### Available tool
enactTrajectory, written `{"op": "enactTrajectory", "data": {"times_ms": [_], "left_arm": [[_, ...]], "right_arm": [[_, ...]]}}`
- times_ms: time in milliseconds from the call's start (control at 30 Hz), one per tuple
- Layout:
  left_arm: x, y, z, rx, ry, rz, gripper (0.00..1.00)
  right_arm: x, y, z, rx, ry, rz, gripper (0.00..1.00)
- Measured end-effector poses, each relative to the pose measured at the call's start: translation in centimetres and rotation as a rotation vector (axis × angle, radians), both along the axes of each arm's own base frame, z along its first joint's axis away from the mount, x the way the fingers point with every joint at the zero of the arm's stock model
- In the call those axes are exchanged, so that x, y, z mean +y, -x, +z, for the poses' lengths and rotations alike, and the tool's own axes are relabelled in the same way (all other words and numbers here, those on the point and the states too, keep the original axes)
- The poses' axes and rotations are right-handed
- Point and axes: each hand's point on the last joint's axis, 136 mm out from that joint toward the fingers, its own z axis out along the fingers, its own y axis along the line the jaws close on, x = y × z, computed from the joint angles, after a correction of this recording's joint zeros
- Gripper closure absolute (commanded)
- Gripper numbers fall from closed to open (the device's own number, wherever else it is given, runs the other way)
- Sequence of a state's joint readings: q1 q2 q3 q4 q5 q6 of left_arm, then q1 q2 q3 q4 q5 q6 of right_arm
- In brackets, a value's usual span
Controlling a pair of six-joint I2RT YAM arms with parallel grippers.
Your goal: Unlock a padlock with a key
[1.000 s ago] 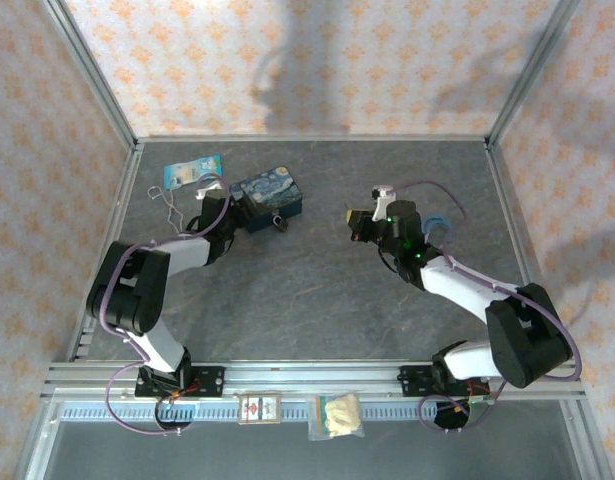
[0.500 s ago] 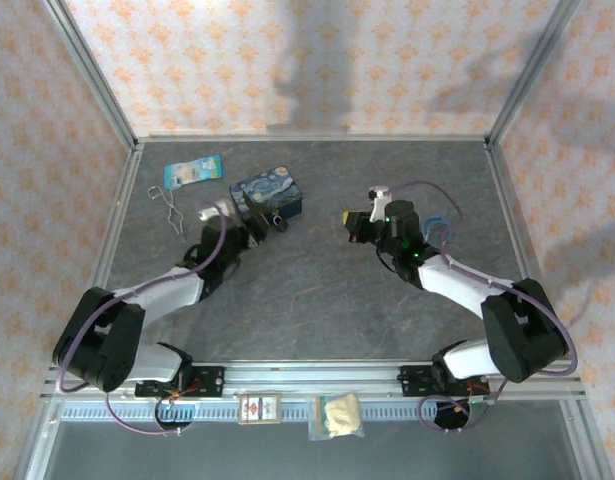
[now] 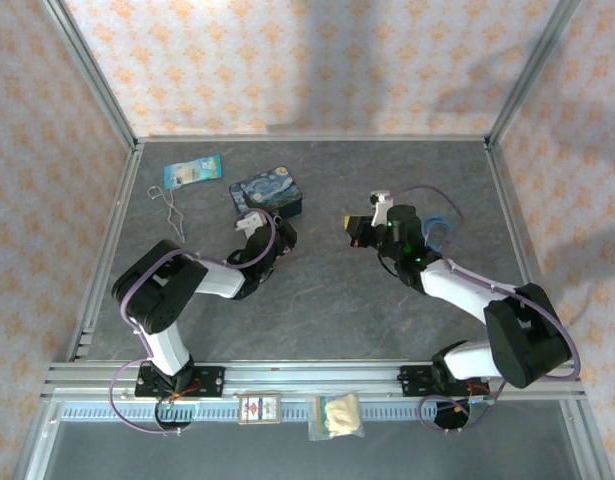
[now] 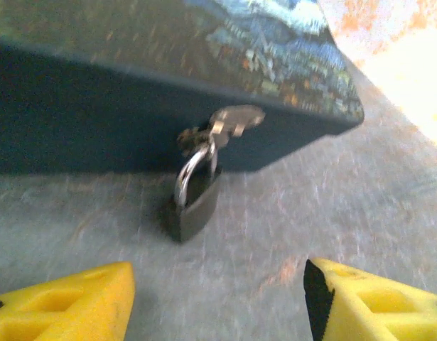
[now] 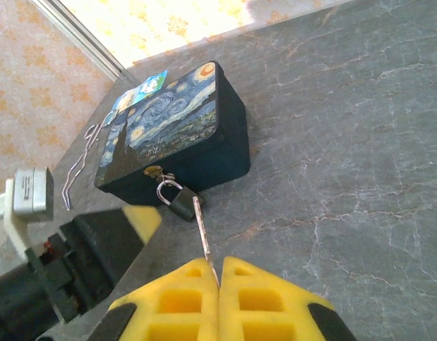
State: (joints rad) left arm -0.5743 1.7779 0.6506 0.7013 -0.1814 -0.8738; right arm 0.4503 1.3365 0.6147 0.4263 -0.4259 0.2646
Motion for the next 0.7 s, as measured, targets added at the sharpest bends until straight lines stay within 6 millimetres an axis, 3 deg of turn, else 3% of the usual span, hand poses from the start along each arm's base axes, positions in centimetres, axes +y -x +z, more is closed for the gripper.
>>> {"op": "enactTrajectory", "data": {"times_ms": [167,267,433,700], "left_arm": [[-0.7,-2.7,0.5,-0.038,-0.034,0.038,0.36],[-0.6,-3.2,0.3,-0.042,-0.054,0.052,0.36],[-0.3,-3.6,-0.4,-0.025,-0.084,0.078,0.36],[0.8,-2.4,-1.7,0.030,-0.146,0.072,0.35]], "right_arm": [[-0.2,0.1,0.5,-0.014,-0.004,-0.006,1.00],[-0.2,0.1,0.7,-0.019,-0.003,-0.009,1.00],[-0.3,0.0,0.8,-0.024,0.000,-0.012,1.00],[-0.4,0.0,0.7,-0.031,0.011,-0.017,1.00]]}}
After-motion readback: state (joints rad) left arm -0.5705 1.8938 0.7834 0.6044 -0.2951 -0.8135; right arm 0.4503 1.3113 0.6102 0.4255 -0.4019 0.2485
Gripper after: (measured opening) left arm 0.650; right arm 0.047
